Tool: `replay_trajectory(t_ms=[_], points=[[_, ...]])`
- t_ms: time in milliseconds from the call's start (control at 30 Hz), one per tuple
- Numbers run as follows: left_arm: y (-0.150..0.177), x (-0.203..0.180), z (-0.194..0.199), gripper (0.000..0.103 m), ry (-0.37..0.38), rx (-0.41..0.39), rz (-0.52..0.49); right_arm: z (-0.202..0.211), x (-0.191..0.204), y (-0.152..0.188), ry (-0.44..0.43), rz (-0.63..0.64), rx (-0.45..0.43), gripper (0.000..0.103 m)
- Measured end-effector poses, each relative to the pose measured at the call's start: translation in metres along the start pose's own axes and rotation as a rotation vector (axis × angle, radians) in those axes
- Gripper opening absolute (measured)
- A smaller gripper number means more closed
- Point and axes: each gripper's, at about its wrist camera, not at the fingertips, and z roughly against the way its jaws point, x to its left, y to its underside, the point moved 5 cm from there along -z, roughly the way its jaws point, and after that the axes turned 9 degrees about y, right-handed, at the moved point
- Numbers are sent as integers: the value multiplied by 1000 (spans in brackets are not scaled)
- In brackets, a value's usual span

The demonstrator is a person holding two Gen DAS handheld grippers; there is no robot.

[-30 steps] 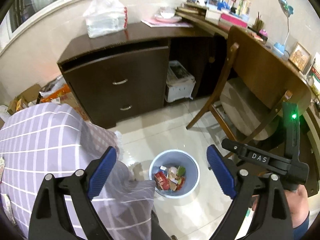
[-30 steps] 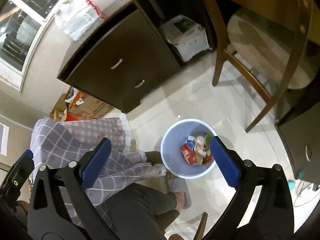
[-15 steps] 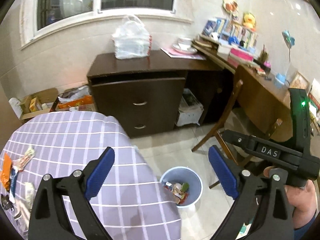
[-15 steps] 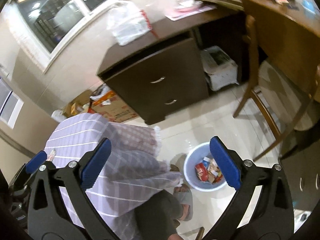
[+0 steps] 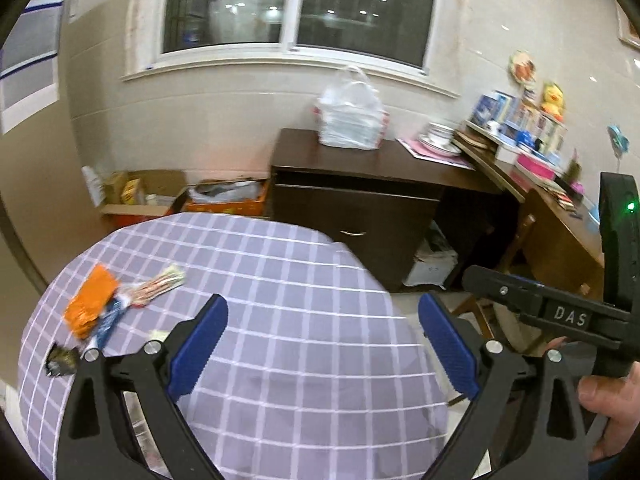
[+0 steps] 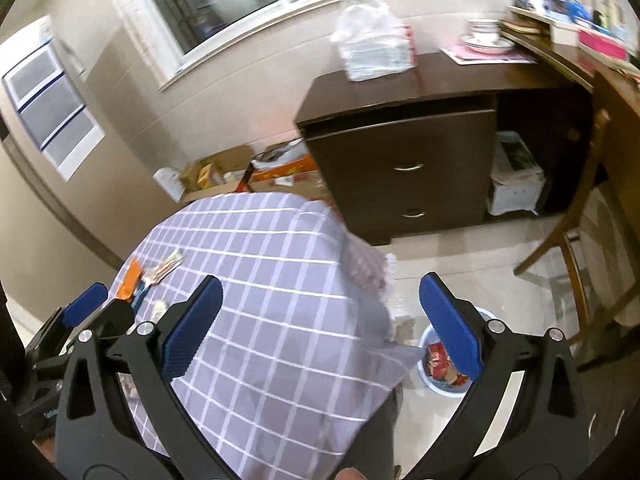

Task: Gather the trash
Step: 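Return both tools to the table above the remaining trash, then grasp the folded newspaper with the right tool while the left tool grasps a green wrapper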

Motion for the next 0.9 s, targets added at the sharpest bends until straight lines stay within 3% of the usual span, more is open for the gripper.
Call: replay_trajectory(t_ms=[200, 533, 900], points=[[17, 54, 31, 94, -94, -22, 68, -7, 64, 18, -70, 145, 39, 97], [60, 133, 73, 94, -232, -44, 196, -33, 142, 59, -149, 280, 139, 97], [122, 196, 103, 94, -348, 12, 306, -69, 225, 114, -243, 437, 263, 97]])
